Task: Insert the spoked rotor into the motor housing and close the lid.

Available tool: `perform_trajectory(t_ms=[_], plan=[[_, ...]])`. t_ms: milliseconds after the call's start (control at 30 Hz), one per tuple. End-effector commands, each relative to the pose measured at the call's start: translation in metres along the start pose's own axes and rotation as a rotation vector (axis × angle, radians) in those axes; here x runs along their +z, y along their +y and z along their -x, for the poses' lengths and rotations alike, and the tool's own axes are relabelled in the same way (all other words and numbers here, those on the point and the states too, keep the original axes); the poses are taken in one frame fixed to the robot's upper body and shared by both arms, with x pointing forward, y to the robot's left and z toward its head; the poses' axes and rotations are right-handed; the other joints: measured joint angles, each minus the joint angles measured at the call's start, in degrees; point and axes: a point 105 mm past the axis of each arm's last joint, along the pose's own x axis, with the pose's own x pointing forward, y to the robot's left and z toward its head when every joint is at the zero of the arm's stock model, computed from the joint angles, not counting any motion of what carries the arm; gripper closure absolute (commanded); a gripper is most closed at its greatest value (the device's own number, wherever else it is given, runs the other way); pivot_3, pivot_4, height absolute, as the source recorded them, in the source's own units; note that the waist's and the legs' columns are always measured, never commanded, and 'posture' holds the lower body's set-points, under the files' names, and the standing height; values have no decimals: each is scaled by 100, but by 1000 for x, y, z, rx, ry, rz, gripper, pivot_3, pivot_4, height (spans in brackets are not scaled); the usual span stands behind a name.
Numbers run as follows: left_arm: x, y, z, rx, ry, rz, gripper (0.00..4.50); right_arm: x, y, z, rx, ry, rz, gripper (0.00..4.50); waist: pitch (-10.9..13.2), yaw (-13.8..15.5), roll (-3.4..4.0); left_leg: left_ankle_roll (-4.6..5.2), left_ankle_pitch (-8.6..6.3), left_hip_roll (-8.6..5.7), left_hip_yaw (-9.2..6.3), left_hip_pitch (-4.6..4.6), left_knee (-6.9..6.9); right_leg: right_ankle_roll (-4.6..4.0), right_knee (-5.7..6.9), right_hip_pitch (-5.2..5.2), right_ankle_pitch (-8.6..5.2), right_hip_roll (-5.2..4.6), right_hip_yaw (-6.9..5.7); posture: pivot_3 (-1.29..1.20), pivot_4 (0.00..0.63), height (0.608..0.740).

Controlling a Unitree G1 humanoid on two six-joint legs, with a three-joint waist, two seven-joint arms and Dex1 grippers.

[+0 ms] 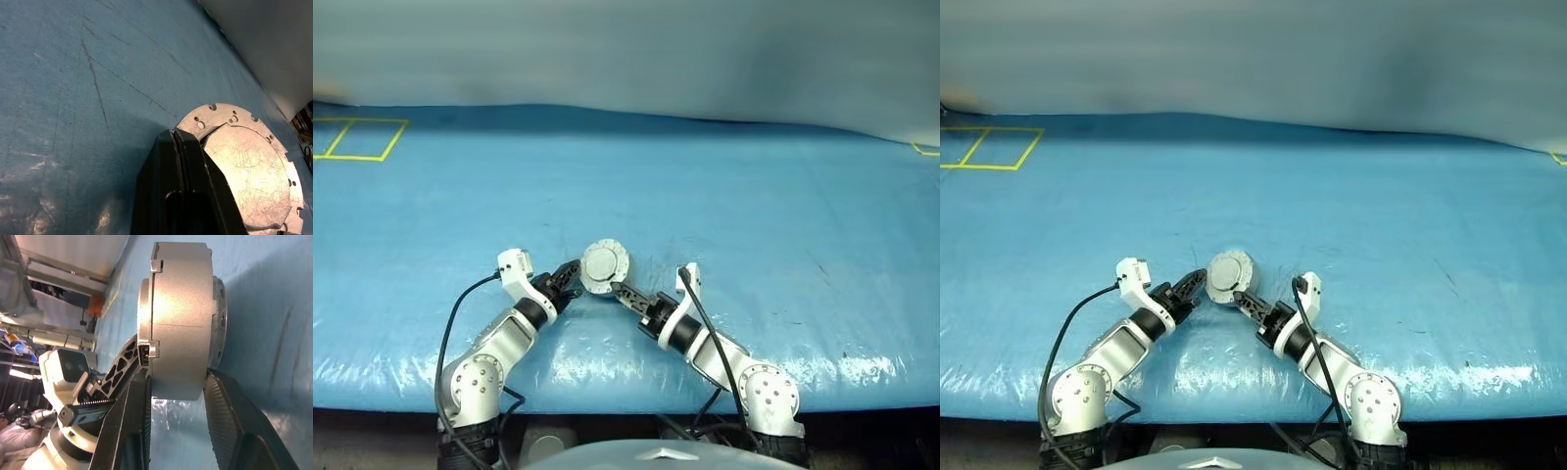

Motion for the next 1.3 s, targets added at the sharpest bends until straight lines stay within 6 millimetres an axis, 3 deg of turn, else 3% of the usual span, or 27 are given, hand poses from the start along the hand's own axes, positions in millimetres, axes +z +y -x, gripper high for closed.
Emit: perform_trajectory(t_ms=[33,167,367,400,500,600,900,1000,1133,1233,1300], plan=[[15,-14,-1,-69,-88,91,3541,28,43,-11,181,-121,-1,3296,0,-1,0,1,1,0,-1,-1,1,2,0,1,1,0,0,0,150,740],[21,-19,6,-115,-150,188,2197,37,49,-14,198,-142,1,3296,0,-14,0,2,0,-1,-8,-1,-4,-12,1,3,9,3,0,0,150,740],[14,-28,14,-182,-179,332,161,35,64,-23,251,-100,17,3296,3,-56,4,6,-3,-2,-12,-4,-5,-20,4,2,9,5,0,0,150,740],[14,-33,15,-214,-186,371,44,34,67,-24,266,-90,22,3296,4,-60,6,7,-3,-3,-13,-5,-3,-21,5,2,9,5,0,0,150,740],[8,-45,19,-315,-169,531,44,31,76,-25,302,-60,31,3296,4,-74,6,7,-2,-3,-14,-5,4,-21,11,4,9,5,0,0,150,740],[5,-48,21,-345,-166,560,44,26,80,-25,327,-30,31,3296,4,-76,6,7,-2,-3,-15,-4,7,-22,16,6,8,5,0,0,150,740],[30,-42,30,-448,-391,675,44,6,87,-21,368,72,1,3296,5,-80,7,7,-2,-4,-16,-2,7,-28,21,4,5,6,0,0,150,740],[26,-39,23,-448,-356,728,44,3,86,-19,367,81,-40,3296,4,-73,7,7,-2,-4,-17,-2,7,-28,20,5,5,6,0,0,150,740],[16,-48,14,-489,-258,760,44,1,85,-18,356,78,-81,3296,5,-69,6,8,-2,-5,-20,-6,15,-27,21,6,5,6,0,0,150,740],[10,-51,10,-488,-211,765,625,3,83,-17,344,65,-91,3296,5,-85,7,9,-1,-5,-20,-4,17,-25,24,9,4,7,0,0,150,740],[5,-53,8,-485,-186,766,1276,4,79,-16,330,58,-94,3296,5,-97,7,9,-1,-5,-20,-1,16,-26,31,8,4,8,0,0,150,740]])
